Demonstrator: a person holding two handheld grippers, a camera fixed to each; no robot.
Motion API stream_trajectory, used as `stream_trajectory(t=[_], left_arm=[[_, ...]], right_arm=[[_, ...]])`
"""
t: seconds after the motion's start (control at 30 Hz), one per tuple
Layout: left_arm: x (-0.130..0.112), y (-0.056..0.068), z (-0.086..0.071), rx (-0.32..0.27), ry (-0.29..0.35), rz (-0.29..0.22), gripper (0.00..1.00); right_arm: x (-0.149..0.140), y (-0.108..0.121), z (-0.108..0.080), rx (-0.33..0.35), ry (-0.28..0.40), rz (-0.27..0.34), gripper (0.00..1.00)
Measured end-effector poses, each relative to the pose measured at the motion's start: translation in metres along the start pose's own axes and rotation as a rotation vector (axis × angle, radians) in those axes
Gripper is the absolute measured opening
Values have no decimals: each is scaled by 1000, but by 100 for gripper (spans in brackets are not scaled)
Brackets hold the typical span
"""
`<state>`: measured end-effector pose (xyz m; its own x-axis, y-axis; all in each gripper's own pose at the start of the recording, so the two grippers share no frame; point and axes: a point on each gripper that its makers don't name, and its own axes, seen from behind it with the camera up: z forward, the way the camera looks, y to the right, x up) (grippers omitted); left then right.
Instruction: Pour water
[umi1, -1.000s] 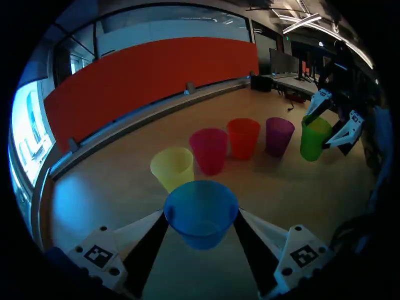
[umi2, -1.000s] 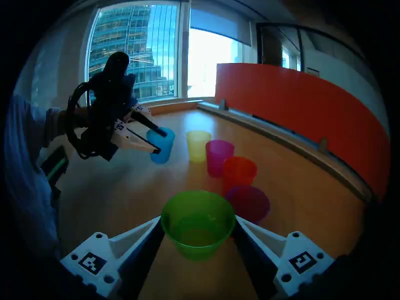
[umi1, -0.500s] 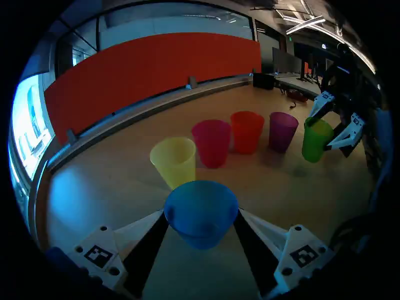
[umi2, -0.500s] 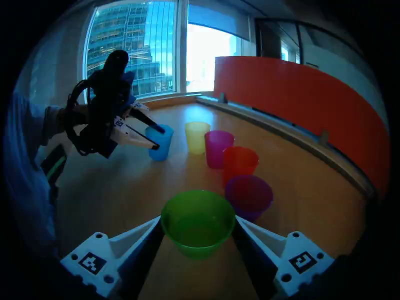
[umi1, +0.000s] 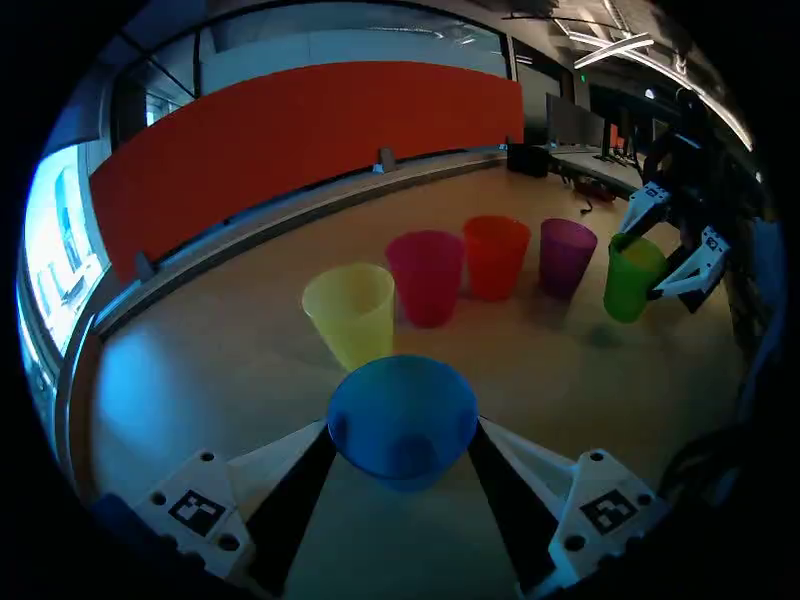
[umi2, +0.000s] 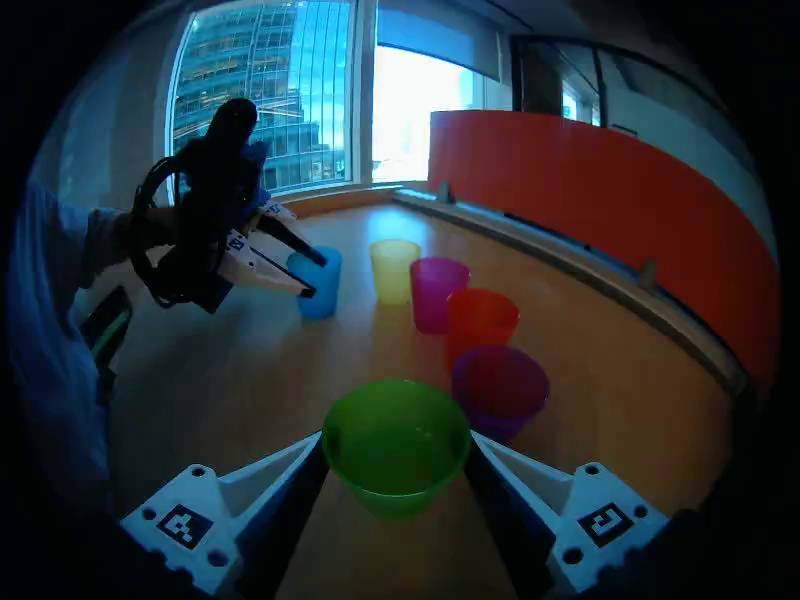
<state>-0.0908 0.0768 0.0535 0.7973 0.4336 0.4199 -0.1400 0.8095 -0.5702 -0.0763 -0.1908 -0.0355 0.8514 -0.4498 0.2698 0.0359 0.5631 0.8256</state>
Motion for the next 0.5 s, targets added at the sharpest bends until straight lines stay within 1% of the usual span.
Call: stream_trajectory(t=[0.13, 0.27, 0.4, 0.5], left_arm=[[-3, -3, 0, 10, -10, -7, 88], [-9, -6, 0, 21, -35, -24, 98], [-15, -6, -1, 15, -54, -46, 98], [-18, -6, -4, 11, -52, -54, 98]], right_arm=[[0, -1, 0, 1, 0, 1, 91], [-1, -1, 0, 1, -1, 1, 91], [-3, -2, 2, 0, -2, 4, 91], [-5, -2, 4, 1, -2, 7, 91]])
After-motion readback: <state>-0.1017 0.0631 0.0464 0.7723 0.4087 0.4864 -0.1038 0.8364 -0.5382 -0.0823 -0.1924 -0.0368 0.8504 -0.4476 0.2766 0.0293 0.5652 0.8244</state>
